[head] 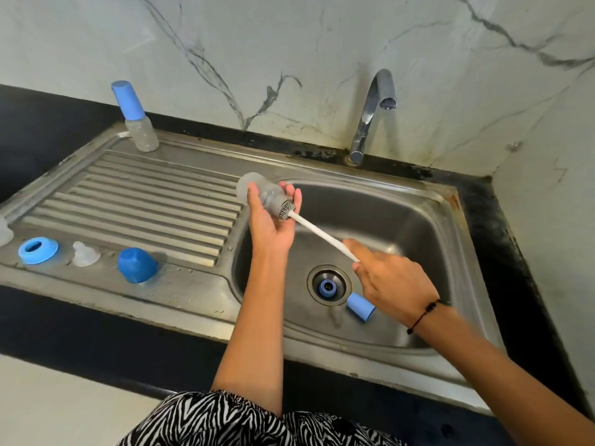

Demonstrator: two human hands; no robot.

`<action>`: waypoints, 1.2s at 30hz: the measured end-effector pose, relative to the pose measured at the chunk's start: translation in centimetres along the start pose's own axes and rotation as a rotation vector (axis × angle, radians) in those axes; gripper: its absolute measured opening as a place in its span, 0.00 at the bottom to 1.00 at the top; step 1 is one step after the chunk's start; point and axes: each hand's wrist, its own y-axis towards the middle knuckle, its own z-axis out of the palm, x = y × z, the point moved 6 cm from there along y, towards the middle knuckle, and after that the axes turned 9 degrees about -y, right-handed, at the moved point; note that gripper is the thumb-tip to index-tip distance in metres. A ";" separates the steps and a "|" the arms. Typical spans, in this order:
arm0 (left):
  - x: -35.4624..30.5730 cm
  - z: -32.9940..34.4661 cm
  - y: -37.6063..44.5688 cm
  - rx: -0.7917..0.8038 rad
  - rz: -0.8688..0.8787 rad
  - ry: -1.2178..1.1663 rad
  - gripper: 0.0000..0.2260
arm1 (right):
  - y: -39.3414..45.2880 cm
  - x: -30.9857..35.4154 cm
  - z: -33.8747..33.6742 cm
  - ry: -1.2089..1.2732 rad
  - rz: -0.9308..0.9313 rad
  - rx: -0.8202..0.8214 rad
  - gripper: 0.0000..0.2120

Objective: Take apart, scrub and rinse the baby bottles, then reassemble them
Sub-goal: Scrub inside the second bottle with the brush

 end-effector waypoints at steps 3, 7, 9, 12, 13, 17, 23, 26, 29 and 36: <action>1.7 0.7 -0.7 0.011 0.034 0.210 0.24 | 1.0 0.1 -0.8 0.015 0.033 0.012 0.18; 2.6 1.0 -0.5 0.052 0.030 0.285 0.27 | 2.1 0.4 -1.3 -0.066 0.109 -0.005 0.18; 2.4 1.2 -0.1 0.056 0.050 0.298 0.26 | 1.8 0.6 -1.1 -0.143 0.146 -0.046 0.21; 1.9 1.5 0.4 0.051 0.102 0.281 0.23 | 1.3 0.4 -0.9 -0.176 0.134 -0.089 0.24; 1.7 1.5 0.6 0.053 0.104 0.264 0.21 | 1.2 0.1 -1.1 -0.147 0.117 -0.092 0.23; 1.8 1.1 0.5 0.061 0.025 0.221 0.14 | 0.9 -1.8 -2.1 -0.114 0.044 -0.035 0.20; 1.4 1.1 0.8 0.025 0.117 0.283 0.11 | -1.0 -1.6 -1.6 -0.307 0.054 -0.405 0.25; 0.8 1.4 0.5 -0.029 0.126 0.264 0.08 | -1.8 -1.4 -2.0 -0.360 0.010 -0.590 0.26; 0.3 1.7 0.3 -0.056 0.118 0.188 0.06 | -2.3 -0.4 -1.5 -0.388 -0.061 -0.677 0.25; -0.4 1.9 0.7 0.041 0.039 -0.008 0.18 | -0.4 -1.6 2.5 0.599 0.109 -0.014 0.22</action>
